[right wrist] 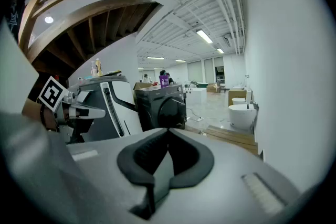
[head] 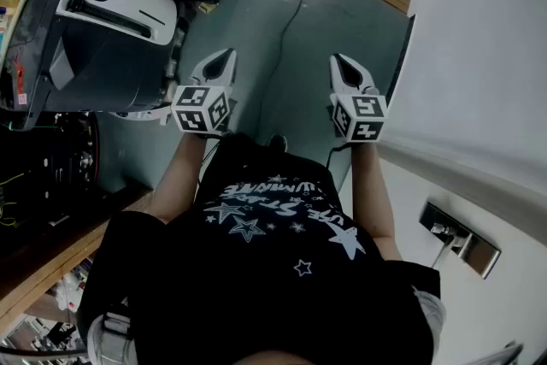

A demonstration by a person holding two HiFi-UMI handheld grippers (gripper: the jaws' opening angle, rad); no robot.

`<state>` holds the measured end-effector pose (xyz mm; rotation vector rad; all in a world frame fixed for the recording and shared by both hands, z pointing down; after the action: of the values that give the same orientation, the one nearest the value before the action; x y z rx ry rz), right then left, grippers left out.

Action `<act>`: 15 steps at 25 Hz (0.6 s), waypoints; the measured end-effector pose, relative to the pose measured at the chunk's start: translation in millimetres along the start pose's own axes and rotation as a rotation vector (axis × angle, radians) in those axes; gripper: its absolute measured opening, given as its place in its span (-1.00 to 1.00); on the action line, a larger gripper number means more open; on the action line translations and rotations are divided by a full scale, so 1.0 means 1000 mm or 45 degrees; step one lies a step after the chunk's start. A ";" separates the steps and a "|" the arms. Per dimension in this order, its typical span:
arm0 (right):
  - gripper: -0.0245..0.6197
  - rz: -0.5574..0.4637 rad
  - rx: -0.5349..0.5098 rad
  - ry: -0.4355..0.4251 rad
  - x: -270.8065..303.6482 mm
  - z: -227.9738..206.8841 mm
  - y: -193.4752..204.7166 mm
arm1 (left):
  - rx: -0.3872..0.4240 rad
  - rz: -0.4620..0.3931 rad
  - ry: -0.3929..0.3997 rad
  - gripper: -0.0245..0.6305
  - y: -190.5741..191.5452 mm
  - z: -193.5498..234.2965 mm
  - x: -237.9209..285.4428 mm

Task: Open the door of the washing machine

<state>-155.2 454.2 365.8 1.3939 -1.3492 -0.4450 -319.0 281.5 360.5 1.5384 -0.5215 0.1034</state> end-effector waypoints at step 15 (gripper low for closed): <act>-0.91 0.042 0.009 -0.098 0.014 0.014 0.012 | 0.034 0.054 0.008 -0.89 0.015 -0.017 -0.011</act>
<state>-168.6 439.4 377.2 1.3701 -1.4356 -0.4763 -330.7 301.2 370.9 1.5532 -0.5497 0.1487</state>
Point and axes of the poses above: the fingertips, and each gripper's own axes: x forward along the fingers, z to its left, y out of its underside, the point moved 1 cm from there along -x, backward along the fingers, and after that the axes turned 14 degrees about x, right-handed, at the moved point
